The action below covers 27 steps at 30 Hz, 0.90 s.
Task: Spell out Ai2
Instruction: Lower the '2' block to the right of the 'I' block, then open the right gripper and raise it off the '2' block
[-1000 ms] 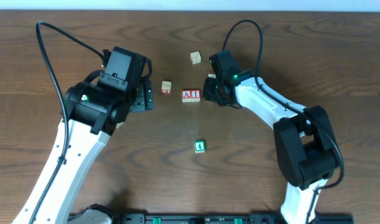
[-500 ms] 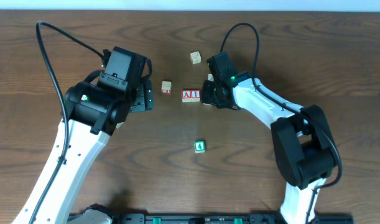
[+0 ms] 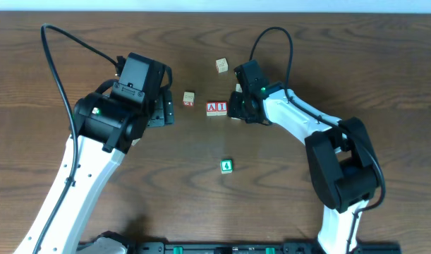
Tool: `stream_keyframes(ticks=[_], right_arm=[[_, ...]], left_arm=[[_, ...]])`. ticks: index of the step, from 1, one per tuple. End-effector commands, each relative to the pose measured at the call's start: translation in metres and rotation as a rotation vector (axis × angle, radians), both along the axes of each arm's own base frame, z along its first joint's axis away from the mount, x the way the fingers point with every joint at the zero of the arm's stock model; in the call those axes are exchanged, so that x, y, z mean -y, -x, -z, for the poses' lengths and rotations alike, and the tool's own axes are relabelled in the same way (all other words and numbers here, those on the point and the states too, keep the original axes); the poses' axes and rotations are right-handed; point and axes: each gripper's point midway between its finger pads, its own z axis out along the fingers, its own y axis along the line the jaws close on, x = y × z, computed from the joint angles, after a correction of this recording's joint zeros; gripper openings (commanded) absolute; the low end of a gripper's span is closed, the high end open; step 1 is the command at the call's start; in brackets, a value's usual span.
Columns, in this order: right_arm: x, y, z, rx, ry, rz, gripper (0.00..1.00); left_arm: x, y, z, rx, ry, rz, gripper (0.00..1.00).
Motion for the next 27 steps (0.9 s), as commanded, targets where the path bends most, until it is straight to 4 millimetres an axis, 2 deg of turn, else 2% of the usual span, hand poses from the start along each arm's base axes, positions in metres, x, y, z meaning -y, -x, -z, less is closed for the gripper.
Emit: stream_keyframes(ticks=[1, 9, 13, 15, 16, 18, 20, 27], right_arm=[[0.001, -0.009, -0.005, 0.023, 0.027, -0.001, 0.4], [-0.003, -0.026, -0.034, 0.062, 0.036, -0.02, 0.4], [0.001, -0.031, -0.045, 0.072, 0.073, -0.012, 0.38], [0.006, -0.032, -0.05, 0.07, 0.102, -0.006, 0.35], [0.009, -0.031, -0.052, 0.064, 0.116, -0.002, 0.29], [0.012, -0.027, -0.057, 0.042, 0.133, -0.001, 0.13], [0.014, -0.021, -0.059, 0.01, 0.142, -0.005, 0.06], [0.016, 0.016, -0.051, -0.146, 0.145, -0.037, 0.06]], left_arm=[[-0.001, 0.001, -0.004, 0.01, 0.009, -0.005, 0.95], [-0.001, 0.001, -0.004, 0.01, 0.009, -0.005, 0.96], [-0.001, 0.001, -0.004, 0.009, 0.009, -0.005, 0.95], [-0.001, 0.002, -0.004, 0.008, 0.008, -0.005, 0.96], [-0.001, 0.002, -0.004, 0.007, 0.008, -0.005, 0.95], [-0.001, 0.002, -0.003, 0.004, 0.007, -0.005, 0.96], [-0.002, 0.003, -0.003, 0.001, 0.006, -0.005, 0.95], [-0.002, 0.005, -0.002, -0.007, 0.002, -0.005, 0.95]])
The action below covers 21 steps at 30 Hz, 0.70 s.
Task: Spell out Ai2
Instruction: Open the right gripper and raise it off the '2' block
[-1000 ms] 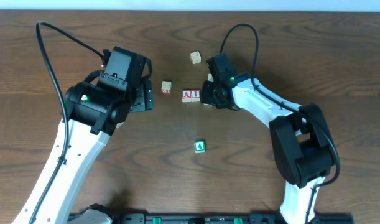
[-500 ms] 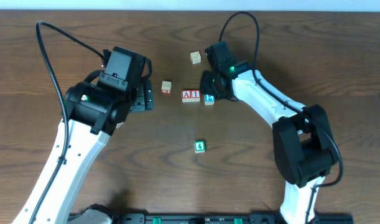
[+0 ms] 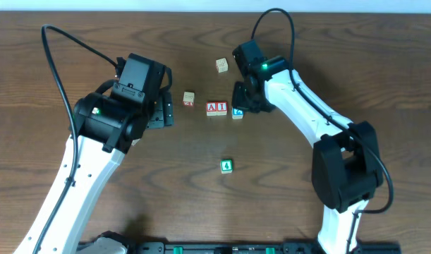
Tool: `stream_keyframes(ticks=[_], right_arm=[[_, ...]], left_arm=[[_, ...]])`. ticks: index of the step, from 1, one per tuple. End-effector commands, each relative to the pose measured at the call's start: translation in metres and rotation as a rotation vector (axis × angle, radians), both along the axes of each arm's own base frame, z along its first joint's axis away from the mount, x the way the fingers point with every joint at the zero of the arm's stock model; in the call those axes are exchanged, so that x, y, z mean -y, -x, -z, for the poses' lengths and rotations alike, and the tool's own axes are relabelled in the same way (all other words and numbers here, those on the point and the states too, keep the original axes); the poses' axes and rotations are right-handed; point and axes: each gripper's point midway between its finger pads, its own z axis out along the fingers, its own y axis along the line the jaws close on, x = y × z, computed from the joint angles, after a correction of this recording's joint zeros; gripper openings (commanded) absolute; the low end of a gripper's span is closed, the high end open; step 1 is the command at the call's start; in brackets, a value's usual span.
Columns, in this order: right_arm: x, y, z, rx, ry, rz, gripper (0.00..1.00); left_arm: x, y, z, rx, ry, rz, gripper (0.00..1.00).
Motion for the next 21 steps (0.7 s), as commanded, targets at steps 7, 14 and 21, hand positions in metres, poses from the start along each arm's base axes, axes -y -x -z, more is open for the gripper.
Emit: stream_keyframes(ticks=[7, 14, 21], right_arm=[[-0.017, 0.029, 0.007, -0.107, -0.035, -0.044, 0.09], [-0.028, 0.043, 0.034, -0.108, -0.042, -0.074, 0.11], [-0.017, 0.039, 0.042, -0.08, 0.013, -0.077, 0.13]], left_arm=[[-0.001, 0.001, -0.004, 0.009, 0.01, -0.005, 0.95], [-0.001, 0.002, -0.004, 0.006, 0.008, -0.005, 0.95], [-0.001, 0.003, -0.003, 0.002, 0.007, -0.005, 0.95]])
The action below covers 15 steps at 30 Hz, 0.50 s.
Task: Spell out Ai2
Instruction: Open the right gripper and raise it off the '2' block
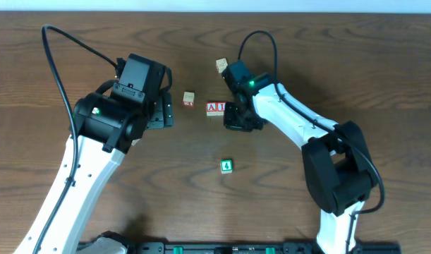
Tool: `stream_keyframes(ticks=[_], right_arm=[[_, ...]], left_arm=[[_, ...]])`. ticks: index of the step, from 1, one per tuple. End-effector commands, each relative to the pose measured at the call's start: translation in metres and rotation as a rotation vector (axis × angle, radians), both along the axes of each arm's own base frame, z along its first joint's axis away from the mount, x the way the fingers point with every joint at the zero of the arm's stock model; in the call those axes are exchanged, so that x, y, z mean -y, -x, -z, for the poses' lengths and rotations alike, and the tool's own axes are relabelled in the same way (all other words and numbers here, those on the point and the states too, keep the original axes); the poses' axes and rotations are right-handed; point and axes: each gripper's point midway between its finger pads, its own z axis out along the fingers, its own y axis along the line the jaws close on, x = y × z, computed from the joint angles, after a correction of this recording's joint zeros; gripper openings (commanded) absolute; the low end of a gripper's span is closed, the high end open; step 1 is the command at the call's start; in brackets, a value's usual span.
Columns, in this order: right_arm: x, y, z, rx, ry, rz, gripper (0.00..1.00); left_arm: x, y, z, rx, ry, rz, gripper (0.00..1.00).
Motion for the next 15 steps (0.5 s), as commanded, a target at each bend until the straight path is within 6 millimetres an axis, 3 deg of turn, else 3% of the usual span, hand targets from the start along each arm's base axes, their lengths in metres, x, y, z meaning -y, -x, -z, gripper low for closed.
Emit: stream_keyframes(ticks=[1, 15], right_arm=[[0.007, -0.002, 0.006, 0.01, 0.037, -0.001, 0.13], [0.011, -0.019, 0.012, 0.092, 0.087, -0.015, 0.14]], left_arm=[[-0.001, 0.001, -0.004, 0.009, 0.009, -0.005, 0.95], [-0.001, 0.001, -0.004, 0.009, 0.009, -0.006, 0.95]])
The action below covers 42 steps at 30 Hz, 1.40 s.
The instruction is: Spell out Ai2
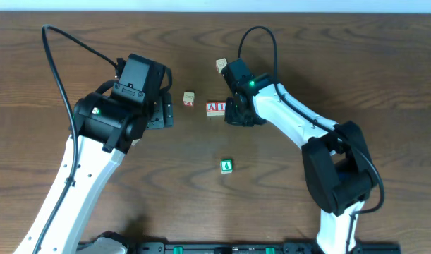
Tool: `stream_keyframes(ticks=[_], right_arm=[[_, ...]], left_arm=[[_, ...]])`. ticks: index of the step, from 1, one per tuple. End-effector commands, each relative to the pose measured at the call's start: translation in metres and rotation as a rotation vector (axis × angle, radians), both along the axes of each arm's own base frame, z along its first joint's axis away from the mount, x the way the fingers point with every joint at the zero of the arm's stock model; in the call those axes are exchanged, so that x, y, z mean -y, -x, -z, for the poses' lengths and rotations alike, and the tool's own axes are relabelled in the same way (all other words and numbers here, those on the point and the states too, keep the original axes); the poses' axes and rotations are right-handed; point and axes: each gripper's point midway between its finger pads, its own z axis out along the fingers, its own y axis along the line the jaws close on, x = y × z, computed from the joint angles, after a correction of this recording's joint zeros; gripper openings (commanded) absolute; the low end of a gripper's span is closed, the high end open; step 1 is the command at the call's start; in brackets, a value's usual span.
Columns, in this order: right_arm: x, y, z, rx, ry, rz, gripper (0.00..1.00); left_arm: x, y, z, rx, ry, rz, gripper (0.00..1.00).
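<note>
Two red-lettered blocks reading A and I (216, 108) sit side by side at the table's middle. My right gripper (236, 114) hangs directly over the spot just right of the I and covers whatever lies there, so no block with a 2 shows. From above I cannot tell how its jaws stand. My left gripper (166, 113) hovers left of the row with nothing seen in it, and its jaws are also unclear.
A plain tan block (189, 99) lies left of the A. Another tan block (220, 65) peeks out behind the right arm. A green block (226, 166) lies nearer the front. The dark wooden table (342, 56) spreads all around.
The right gripper has shifted slightly toward the back and still covers the spot right of the I. The left arm and the visible blocks have not moved.
First the right gripper stood against the right end of the A I row. Then it was back behind the row, and a blue-marked block lay uncovered right of the I. After that it sat over that block, where it remains.
</note>
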Motion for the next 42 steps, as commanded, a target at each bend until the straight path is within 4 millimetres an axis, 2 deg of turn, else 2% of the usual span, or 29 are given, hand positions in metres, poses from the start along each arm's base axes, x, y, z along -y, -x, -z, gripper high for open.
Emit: stream_keyframes(ticks=[1, 20, 26, 33, 38, 42], right_arm=[[0.005, 0.003, 0.014, -0.015, 0.04, -0.017, 0.14], [0.004, -0.015, 0.016, 0.062, 0.058, -0.037, 0.15], [0.0, -0.008, 0.018, 0.026, 0.028, -0.046, 0.13], [-0.017, 0.005, 0.016, -0.069, -0.119, -0.054, 0.12], [-0.003, -0.002, 0.008, -0.081, -0.134, -0.02, 0.11], [0.014, -0.009, -0.009, -0.088, -0.126, -0.001, 0.08]], left_arm=[[-0.001, 0.001, -0.004, 0.009, 0.009, -0.005, 0.95], [-0.001, 0.001, -0.004, 0.01, 0.009, -0.005, 0.95], [-0.001, 0.001, -0.004, 0.01, 0.009, -0.005, 0.95], [-0.001, 0.001, -0.004, 0.01, 0.009, -0.005, 0.95], [-0.001, 0.001, -0.004, 0.01, 0.009, -0.005, 0.95], [-0.001, 0.001, -0.004, 0.01, 0.009, -0.005, 0.95]])
